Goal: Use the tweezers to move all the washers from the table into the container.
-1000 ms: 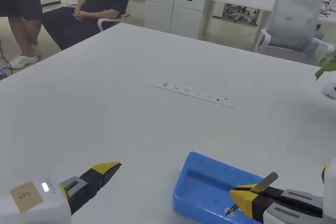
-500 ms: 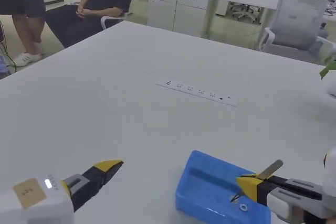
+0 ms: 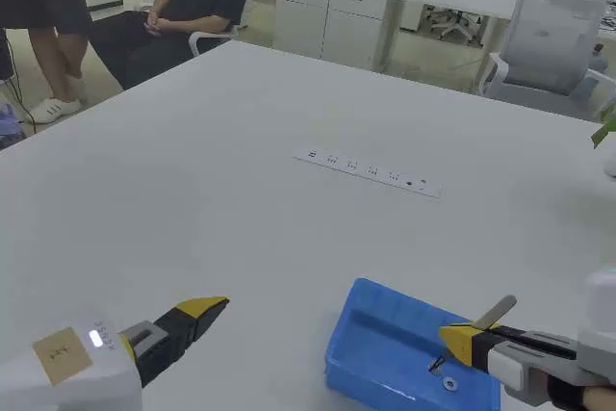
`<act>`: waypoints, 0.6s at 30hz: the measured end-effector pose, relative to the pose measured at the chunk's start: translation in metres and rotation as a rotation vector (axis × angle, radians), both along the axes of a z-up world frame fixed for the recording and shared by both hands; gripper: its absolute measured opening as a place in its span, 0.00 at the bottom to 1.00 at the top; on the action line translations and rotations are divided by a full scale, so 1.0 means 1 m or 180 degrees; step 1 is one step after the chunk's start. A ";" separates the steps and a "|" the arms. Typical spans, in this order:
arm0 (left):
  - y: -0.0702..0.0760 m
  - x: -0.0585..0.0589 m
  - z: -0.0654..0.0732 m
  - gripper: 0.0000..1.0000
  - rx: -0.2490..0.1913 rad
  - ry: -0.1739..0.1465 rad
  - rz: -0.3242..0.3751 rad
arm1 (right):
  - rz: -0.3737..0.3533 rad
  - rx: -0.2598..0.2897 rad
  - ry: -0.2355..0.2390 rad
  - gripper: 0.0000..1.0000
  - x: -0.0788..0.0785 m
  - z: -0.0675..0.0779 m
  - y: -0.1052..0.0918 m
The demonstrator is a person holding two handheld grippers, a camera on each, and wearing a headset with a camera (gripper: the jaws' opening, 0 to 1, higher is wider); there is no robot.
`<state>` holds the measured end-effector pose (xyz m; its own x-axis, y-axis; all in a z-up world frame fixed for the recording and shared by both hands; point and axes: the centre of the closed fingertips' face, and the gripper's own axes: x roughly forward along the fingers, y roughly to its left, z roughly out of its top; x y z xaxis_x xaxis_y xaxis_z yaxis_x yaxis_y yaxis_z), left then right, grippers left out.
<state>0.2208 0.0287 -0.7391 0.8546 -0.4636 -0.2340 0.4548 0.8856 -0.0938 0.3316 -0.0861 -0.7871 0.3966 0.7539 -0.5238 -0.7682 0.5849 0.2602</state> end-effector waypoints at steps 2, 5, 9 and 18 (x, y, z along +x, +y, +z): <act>0.000 0.000 0.000 0.84 -0.0001 0.0001 0.0004 | 0.0001 -0.0024 0.0014 0.03 0.002 -0.003 -0.001; 0.000 0.000 0.000 0.83 0.0008 0.0006 0.0000 | 0.0000 -0.0047 0.0022 0.03 0.007 -0.008 -0.002; 0.000 0.000 0.000 0.83 0.0007 0.0003 0.0000 | -0.0004 -0.0080 0.0040 0.03 0.009 -0.012 -0.003; 0.000 0.000 -0.001 0.83 0.0022 0.0008 -0.0010 | -0.0011 -0.0120 0.0063 0.03 0.016 -0.023 -0.004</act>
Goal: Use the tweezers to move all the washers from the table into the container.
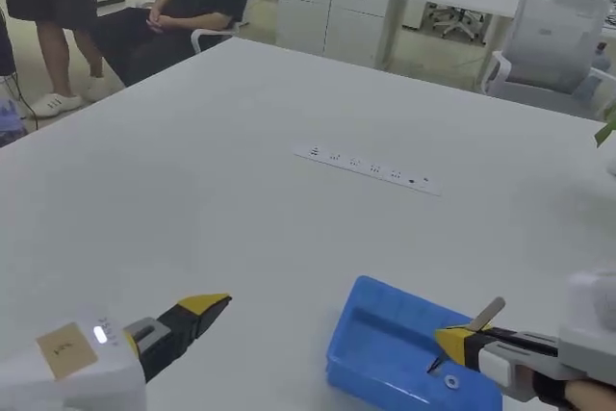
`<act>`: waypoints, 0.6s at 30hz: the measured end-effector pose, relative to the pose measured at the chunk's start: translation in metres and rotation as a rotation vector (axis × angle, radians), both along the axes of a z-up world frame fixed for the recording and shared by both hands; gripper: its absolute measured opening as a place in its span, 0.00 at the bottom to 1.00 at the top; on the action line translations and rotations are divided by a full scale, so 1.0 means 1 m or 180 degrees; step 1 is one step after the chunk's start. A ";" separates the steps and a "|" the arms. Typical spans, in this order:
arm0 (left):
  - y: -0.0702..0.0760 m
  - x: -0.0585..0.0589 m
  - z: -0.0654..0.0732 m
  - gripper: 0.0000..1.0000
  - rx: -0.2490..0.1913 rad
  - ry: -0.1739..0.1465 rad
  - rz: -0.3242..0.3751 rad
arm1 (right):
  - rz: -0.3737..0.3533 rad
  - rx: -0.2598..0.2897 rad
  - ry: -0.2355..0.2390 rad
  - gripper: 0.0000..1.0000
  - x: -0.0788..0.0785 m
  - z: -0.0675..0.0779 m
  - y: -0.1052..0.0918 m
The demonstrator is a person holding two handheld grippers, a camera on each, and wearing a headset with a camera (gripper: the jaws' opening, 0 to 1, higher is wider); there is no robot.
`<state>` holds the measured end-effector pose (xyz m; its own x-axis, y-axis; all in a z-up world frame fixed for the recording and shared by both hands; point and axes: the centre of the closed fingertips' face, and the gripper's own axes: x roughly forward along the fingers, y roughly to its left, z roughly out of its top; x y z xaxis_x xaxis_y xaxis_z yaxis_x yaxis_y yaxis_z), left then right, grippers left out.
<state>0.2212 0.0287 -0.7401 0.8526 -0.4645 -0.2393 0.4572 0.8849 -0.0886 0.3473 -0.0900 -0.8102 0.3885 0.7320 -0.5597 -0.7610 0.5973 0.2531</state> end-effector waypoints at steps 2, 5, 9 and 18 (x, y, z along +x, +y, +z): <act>0.000 0.000 0.000 0.83 0.0002 0.0000 0.0006 | 0.0013 -0.0024 -0.0006 0.03 0.001 -0.002 0.000; 0.001 0.000 -0.001 0.83 0.0009 0.0007 0.0003 | 0.0035 -0.0044 -0.0041 0.03 0.001 -0.005 0.000; 0.001 0.000 -0.002 0.83 0.0016 0.0022 -0.0004 | 0.0071 -0.0098 -0.0100 0.03 0.003 -0.008 0.000; -0.001 -0.001 -0.005 0.82 0.0066 0.0064 -0.0030 | 0.0036 -0.0102 -0.0079 0.03 0.005 -0.014 -0.001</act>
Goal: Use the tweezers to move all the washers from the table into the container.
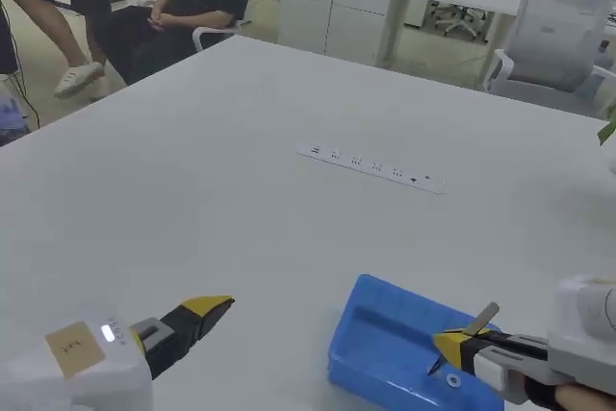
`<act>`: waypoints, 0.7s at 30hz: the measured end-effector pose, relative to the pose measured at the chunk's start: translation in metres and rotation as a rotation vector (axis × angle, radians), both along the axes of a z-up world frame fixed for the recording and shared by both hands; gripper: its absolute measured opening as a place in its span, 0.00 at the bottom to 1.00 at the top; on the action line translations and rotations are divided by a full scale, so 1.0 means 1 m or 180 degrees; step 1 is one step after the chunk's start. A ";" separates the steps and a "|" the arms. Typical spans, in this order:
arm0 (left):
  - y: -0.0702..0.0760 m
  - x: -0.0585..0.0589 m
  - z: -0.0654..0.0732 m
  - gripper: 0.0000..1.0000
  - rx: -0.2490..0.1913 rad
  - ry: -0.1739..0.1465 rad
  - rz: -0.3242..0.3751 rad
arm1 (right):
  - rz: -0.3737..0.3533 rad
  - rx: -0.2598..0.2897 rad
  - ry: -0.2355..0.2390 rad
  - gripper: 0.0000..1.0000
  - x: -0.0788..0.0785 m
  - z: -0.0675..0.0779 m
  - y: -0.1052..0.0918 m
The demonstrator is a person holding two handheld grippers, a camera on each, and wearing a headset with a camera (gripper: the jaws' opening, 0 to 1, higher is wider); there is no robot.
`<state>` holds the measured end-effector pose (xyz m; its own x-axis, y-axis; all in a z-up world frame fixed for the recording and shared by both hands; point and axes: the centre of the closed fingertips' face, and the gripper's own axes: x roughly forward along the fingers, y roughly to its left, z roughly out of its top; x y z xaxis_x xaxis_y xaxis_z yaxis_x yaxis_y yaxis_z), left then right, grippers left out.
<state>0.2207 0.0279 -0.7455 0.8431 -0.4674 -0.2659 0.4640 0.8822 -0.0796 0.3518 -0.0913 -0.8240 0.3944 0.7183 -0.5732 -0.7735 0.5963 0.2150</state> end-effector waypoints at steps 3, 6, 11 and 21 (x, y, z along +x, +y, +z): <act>0.000 0.000 0.001 0.82 -0.0002 -0.0011 0.0005 | -0.0002 -0.0017 -0.0015 0.03 0.001 -0.001 -0.001; 0.001 0.000 0.000 0.82 -0.0008 -0.0007 0.0012 | -0.0008 -0.0010 -0.0019 0.03 0.001 0.000 -0.001; 0.000 0.000 0.000 0.82 0.0007 -0.0005 0.0002 | 0.0002 -0.0044 -0.0031 0.03 0.002 -0.003 -0.001; 0.000 0.000 0.001 0.82 -0.0004 -0.0010 0.0004 | 0.0038 -0.0083 -0.0060 0.03 0.001 -0.005 -0.001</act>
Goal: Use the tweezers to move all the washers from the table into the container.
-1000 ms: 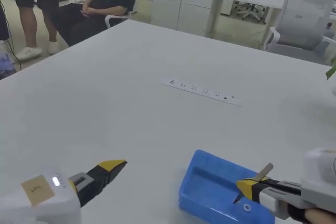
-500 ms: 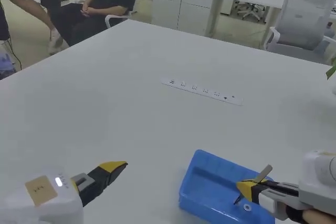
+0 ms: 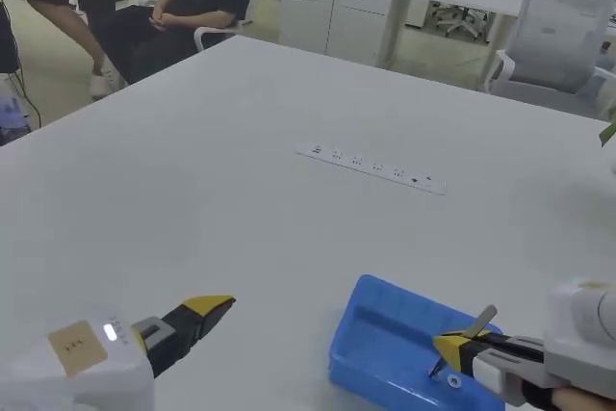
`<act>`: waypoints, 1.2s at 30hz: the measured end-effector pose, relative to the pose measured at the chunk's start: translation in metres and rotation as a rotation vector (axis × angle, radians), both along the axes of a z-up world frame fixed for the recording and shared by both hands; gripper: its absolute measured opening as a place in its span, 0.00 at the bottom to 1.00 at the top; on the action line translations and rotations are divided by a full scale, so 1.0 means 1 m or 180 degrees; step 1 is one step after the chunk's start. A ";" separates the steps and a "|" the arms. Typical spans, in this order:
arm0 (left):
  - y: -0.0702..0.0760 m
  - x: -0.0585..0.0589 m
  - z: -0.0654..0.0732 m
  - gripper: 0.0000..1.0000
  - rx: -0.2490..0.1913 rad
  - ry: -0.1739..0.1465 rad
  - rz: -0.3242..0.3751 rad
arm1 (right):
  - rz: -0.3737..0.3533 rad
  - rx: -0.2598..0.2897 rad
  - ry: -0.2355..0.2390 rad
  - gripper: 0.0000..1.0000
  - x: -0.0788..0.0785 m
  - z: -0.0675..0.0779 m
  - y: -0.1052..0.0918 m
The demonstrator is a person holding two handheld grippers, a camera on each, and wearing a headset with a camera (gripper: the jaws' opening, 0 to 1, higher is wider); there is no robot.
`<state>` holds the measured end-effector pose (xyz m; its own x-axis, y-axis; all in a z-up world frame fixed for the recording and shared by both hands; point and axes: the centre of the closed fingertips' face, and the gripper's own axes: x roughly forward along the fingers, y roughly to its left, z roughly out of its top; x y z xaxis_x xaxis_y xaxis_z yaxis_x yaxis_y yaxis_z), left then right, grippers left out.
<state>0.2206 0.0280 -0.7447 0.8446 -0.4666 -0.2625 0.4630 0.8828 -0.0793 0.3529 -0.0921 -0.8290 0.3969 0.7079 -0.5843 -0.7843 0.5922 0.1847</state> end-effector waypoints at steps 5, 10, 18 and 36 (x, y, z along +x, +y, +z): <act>0.001 0.000 0.000 0.81 0.0010 0.0005 0.0004 | 0.0013 -0.0020 -0.0026 0.03 0.000 0.000 0.001; 0.001 0.000 -0.001 0.81 0.0010 0.0009 -0.0002 | 0.0005 -0.0011 -0.0036 0.04 0.000 0.000 0.000; 0.001 0.000 -0.001 0.81 0.0006 0.0010 -0.0004 | 0.0012 0.0074 -0.0070 0.04 -0.004 0.008 0.001; 0.001 -0.001 -0.001 0.81 0.0004 0.0012 -0.0011 | 0.0188 0.0419 -0.0386 0.04 -0.029 0.059 0.011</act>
<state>0.2201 0.0287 -0.7453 0.8421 -0.4691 -0.2662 0.4657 0.8813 -0.0799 0.3235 -0.0814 -0.7696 0.4143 0.7993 -0.4354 -0.8383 0.5214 0.1595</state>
